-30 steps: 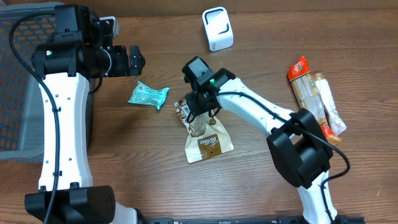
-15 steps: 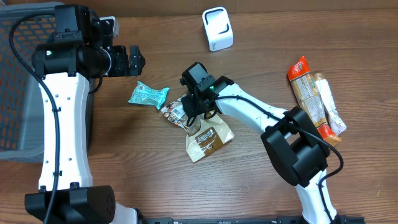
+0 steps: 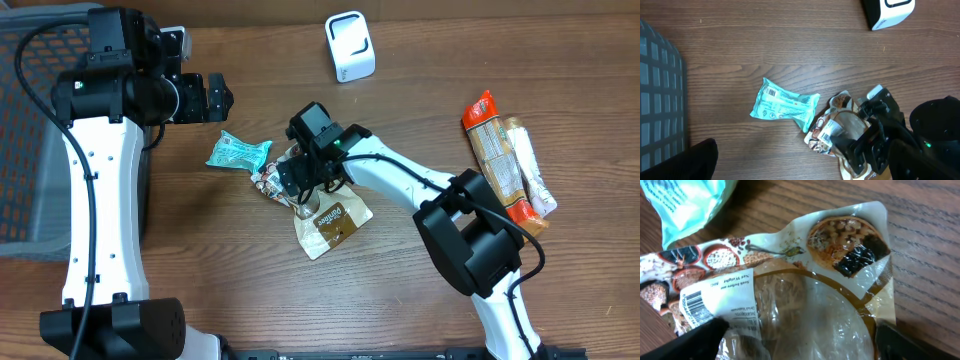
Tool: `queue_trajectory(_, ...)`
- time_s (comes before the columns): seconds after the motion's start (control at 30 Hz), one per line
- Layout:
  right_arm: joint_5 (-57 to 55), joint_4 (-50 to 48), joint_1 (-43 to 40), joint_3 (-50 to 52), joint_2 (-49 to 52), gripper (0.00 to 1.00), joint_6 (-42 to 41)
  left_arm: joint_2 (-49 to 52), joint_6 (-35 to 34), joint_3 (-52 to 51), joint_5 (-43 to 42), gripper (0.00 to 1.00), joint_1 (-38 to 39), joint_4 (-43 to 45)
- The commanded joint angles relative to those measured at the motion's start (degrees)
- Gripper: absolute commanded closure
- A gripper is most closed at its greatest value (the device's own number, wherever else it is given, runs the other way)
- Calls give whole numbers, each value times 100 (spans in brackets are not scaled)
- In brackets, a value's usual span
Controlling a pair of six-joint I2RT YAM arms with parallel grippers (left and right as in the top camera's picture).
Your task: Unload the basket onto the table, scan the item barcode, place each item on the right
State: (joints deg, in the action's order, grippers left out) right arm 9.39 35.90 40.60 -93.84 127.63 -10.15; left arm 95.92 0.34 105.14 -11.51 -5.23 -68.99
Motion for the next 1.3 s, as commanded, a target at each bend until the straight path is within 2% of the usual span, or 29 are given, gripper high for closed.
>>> queue_trajectory(0.0, -175, 133, 15, 192, 417, 0, 302, -4, -35, 87, 9, 0, 48, 22)
queue_trajectory(0.17, -177, 177, -57, 120, 411, 0, 730, -4, -35, 87, 9, 0, 48, 22)
queue_trajectory(0.3, -175, 625, -286, -391, 354, 0, 743, -4, -35, 87, 9, 0, 48, 22)
queue_trajectory(0.43, -153, 1641, -640, -1325, 251, 0, 752, -4, -35, 87, 9, 0, 48, 22)
queue_trajectory(0.53, -39, 2693, -748, -2100, 223, 0, 1123, -4, -35, 87, 9, 0, 48, 22)
queue_trajectory(0.63, 367, 3289, -710, -2479, 223, 0, 1366, -4, -35, 87, 9, 0, 48, 22)
queue_trajectory(0.73, 1038, 3353, -529, -2433, 236, 0, 1364, -4, -35, 87, 9, 0, 48, 22)
queue_trajectory(0.9, 1620, 2874, -79, -2000, 243, 4, 1279, -4, -35, 87, 9, 0, 48, 22)
queue_trajectory(1.27, 1405, 2094, 625, -1305, 247, 1, 1126, -4, -35, 87, 9, 0, 48, 22)
